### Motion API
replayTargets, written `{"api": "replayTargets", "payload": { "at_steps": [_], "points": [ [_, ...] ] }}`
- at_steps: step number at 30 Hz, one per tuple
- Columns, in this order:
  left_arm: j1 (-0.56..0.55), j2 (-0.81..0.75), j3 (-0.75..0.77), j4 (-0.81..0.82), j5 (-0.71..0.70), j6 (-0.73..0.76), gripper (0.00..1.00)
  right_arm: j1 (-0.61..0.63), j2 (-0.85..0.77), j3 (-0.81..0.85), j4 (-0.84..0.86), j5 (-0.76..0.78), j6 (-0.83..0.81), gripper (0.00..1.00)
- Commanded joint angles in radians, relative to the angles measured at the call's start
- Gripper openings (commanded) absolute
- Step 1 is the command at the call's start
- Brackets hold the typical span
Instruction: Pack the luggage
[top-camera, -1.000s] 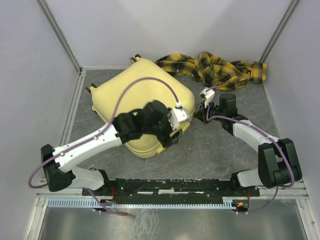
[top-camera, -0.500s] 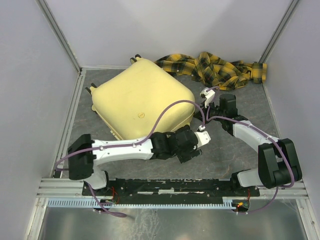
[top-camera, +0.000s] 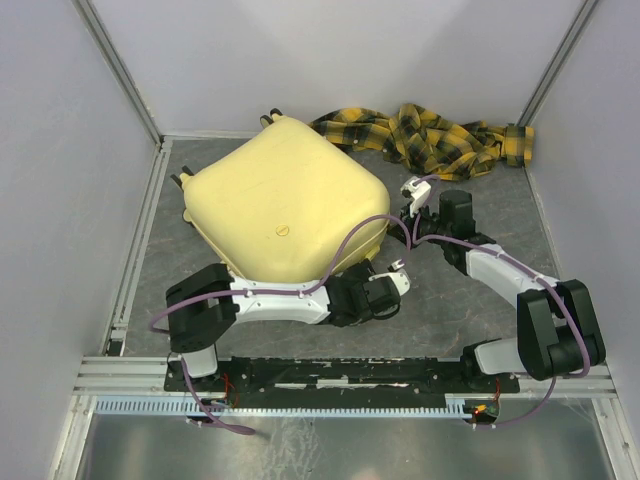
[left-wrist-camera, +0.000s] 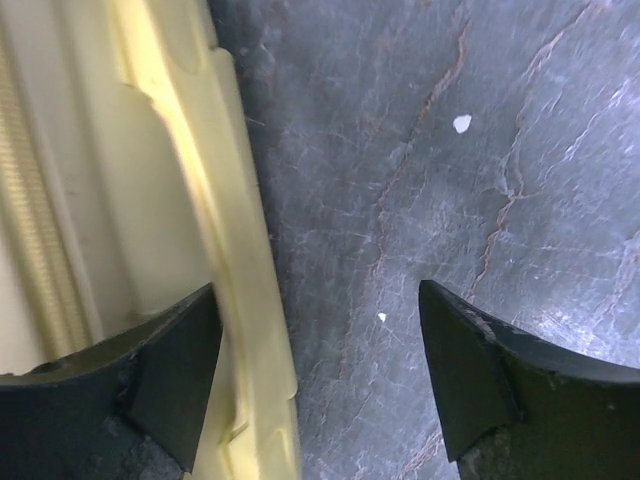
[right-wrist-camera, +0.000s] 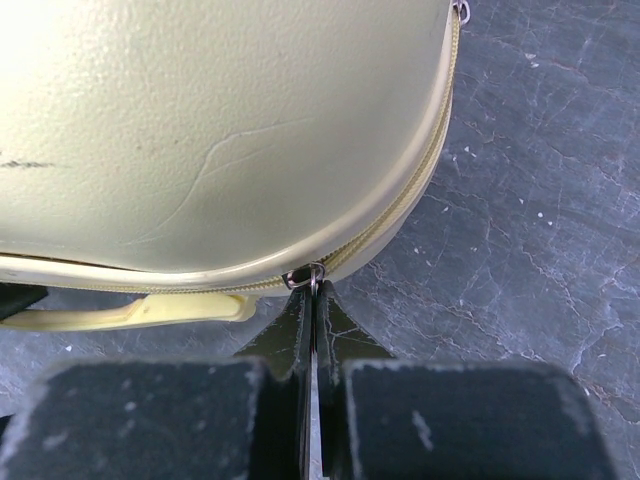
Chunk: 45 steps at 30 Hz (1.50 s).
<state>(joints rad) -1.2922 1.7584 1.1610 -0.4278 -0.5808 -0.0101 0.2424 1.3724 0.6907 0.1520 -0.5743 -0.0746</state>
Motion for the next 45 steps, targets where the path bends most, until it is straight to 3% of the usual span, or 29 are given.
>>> {"api": "replayTargets", "payload": {
  "at_steps": [1,5,7,11,12,20,28,32,45],
  "points": [
    [0.047,0.034,-0.046,0.022,0.055,-0.076,0.80,0.013,-0.054,0.001,0.123,-0.017,0.016,0.02],
    [0.071,0.046,-0.076,0.038,0.152,-0.069,0.66,0.012,-0.062,-0.003,0.121,-0.010,0.005,0.02],
    [0.071,0.030,-0.110,0.059,0.178,-0.020,0.54,0.012,-0.064,-0.005,0.119,-0.003,-0.005,0.02],
    [0.071,-0.034,-0.185,0.067,0.218,0.085,0.09,0.012,-0.086,-0.011,0.098,0.035,-0.052,0.02],
    [0.070,-0.057,-0.204,0.067,0.217,0.109,0.03,0.010,-0.097,-0.016,0.088,0.047,-0.071,0.02],
    [0.071,-0.288,-0.394,0.078,0.286,0.350,0.03,-0.004,-0.197,-0.081,-0.005,0.030,-0.218,0.02],
    [0.071,-0.546,-0.579,0.000,0.500,0.626,0.03,-0.014,-0.315,-0.141,-0.072,0.078,-0.327,0.02],
    [0.071,-0.667,-0.661,-0.035,0.572,0.766,0.03,-0.016,-0.287,-0.117,-0.040,0.076,-0.292,0.02],
    [0.071,-0.767,-0.727,-0.207,0.669,1.025,0.03,-0.012,-0.085,0.036,0.103,-0.063,-0.181,0.02]
  ]
}}
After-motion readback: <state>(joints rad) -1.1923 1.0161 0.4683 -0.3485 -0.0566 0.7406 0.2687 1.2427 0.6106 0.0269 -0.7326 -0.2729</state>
